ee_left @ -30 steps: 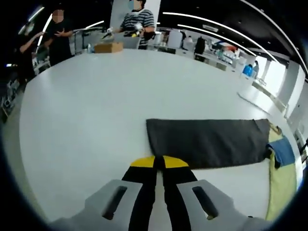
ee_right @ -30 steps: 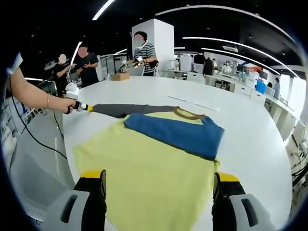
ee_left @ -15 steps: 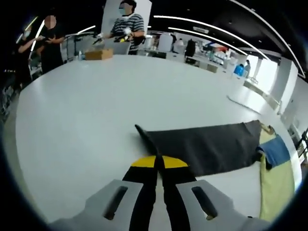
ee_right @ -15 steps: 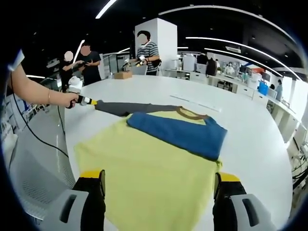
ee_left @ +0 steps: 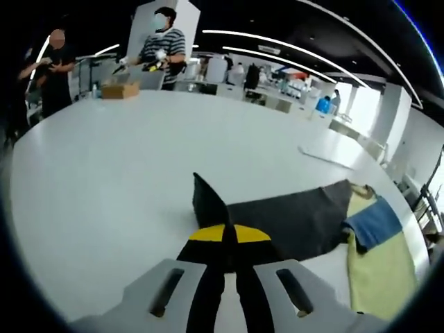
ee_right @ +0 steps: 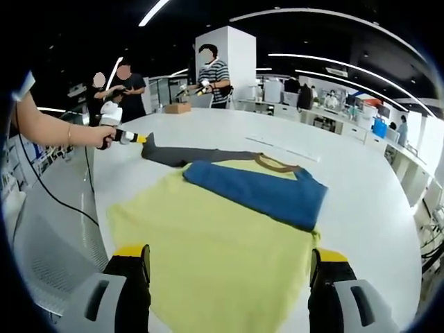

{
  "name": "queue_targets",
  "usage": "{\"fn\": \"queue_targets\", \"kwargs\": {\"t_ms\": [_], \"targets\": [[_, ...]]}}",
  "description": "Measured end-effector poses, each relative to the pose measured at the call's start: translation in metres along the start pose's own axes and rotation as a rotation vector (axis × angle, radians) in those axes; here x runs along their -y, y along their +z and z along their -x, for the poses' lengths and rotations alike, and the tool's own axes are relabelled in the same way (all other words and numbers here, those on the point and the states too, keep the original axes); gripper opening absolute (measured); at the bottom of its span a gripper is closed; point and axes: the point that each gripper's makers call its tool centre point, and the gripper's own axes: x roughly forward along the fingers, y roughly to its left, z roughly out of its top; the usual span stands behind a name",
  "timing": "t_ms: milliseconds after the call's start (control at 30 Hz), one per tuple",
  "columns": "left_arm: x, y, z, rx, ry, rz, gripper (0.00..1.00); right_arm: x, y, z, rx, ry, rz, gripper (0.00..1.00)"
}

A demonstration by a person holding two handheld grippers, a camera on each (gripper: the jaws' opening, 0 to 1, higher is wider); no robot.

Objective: Fold the garment on the visible template until the final outline fits inside the template.

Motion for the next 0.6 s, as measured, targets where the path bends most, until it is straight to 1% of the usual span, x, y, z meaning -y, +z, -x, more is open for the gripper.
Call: {"fn": "queue_targets", "kwargs": {"t_ms": [200,333,467,600], "targets": [[0.019,0.011,0.000,0.021,-0.057,-0.003,0.00,-0.002,0.000,0.000,-0.004,0.007,0.005,0.95],[0.036,0.020,-0.002,0.031,-0.108,-0.008,0.00,-0.003,-0.001,0.000,-0.008,0.010,0.007,0.96],[0.049,0.028,-0.003,0.043,-0.136,-0.020,0.00,-0.004,-0.001,0.000,-0.007,0.012,0.008,0.96],[0.067,0.035,-0.007,0.048,-0.180,-0.029,0.00,-0.004,-0.001,0.000,-0.006,0.012,0.009,0.97]]}}
